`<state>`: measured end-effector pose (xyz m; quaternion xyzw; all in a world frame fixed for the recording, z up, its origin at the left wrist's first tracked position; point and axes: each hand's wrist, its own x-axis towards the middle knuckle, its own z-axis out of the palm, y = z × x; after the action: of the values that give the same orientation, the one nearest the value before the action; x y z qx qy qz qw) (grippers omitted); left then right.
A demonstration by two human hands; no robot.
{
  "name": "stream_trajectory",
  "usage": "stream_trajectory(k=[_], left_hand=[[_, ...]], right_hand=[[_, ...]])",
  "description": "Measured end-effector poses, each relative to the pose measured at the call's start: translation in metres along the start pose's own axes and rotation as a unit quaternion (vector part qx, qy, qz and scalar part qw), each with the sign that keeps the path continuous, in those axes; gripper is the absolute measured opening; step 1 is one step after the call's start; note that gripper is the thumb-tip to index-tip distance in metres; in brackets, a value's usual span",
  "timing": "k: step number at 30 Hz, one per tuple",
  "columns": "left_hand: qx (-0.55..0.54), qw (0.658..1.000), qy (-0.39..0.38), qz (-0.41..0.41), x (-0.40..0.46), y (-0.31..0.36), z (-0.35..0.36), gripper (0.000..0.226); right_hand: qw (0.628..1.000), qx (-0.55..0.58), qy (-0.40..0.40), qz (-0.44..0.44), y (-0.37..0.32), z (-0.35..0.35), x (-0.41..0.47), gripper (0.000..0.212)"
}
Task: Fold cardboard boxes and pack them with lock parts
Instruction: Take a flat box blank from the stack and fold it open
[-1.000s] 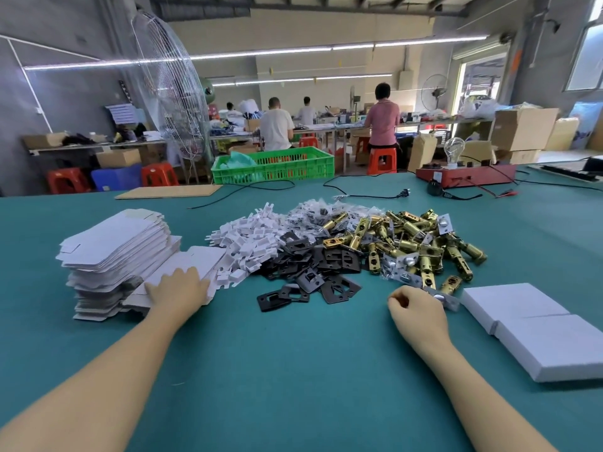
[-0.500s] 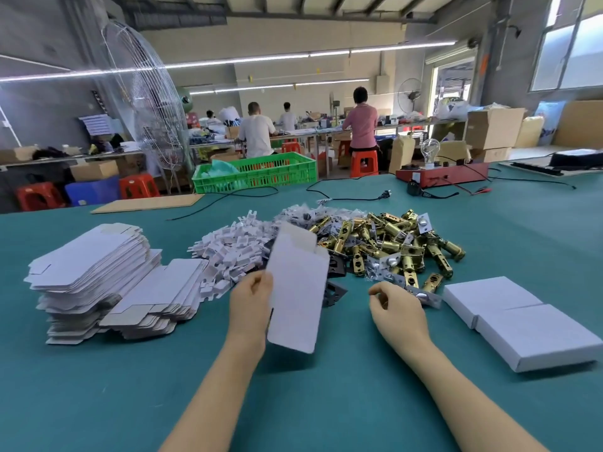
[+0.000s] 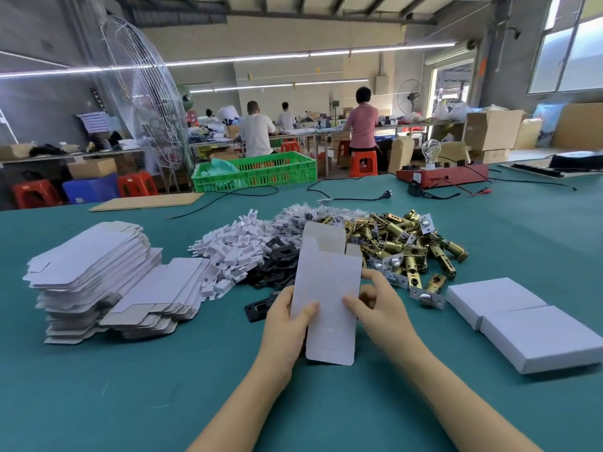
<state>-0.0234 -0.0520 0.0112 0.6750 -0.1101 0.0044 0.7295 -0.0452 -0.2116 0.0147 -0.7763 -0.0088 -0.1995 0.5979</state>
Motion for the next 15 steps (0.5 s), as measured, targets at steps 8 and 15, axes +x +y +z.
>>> stream_trajectory(k=[8,15], left_hand=[[0.287,0.876,0.025,0.386,-0.003,0.013,0.004,0.023],[0.259,0.895,0.019,0.364,0.000,0.009,-0.001,0.018]], right_hand=[[0.910,-0.233,0.157,-0.304,-0.035,-0.011,0.000,0.060],[0.932,-0.234,0.094,-0.262,-0.042,-0.025,-0.005,0.037]])
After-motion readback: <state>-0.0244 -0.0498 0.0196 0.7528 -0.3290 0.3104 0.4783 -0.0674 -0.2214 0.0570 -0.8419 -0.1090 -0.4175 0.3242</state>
